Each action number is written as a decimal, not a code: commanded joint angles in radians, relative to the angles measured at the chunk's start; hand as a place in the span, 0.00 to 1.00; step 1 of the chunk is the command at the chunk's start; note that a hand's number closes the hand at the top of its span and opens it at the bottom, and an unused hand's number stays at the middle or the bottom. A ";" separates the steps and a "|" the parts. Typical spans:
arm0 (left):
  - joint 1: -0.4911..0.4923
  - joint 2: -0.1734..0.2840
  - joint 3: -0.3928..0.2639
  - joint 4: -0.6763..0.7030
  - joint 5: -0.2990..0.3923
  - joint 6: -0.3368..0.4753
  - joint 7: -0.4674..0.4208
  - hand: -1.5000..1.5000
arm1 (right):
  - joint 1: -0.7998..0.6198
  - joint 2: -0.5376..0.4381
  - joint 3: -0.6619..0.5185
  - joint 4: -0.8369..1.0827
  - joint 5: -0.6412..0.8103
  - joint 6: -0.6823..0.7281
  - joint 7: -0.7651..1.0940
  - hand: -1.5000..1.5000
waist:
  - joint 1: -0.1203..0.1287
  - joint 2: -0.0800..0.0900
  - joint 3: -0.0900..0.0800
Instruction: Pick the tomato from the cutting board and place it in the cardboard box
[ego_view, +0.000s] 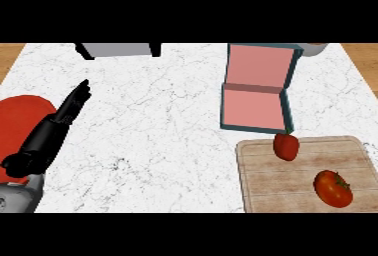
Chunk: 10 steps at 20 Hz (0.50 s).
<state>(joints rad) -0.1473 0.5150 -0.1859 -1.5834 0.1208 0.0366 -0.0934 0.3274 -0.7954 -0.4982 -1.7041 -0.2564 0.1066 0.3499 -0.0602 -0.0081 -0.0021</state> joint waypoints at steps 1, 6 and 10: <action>-0.031 -0.043 -0.036 0.002 -0.037 0.003 0.025 0.50 | 0.114 -0.035 -0.066 -0.088 0.003 0.115 -0.020 0.00 | 0.029 0.004 0.001; -0.063 -0.053 -0.036 0.041 -0.036 -0.023 0.010 0.50 | 0.069 -0.182 0.027 -0.066 -0.042 0.285 0.147 0.00 | 0.057 0.011 0.001; -0.089 -0.063 -0.037 0.021 -0.020 -0.043 0.040 0.50 | 0.016 -0.271 0.102 -0.109 -0.100 0.379 0.284 0.00 | 0.072 0.013 0.001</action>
<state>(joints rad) -0.2109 0.4757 -0.2075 -1.5612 0.1049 -0.0002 -0.0718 0.3773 -0.9911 -0.4583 -1.8014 -0.3255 0.3980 0.5368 -0.0046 0.0008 -0.0019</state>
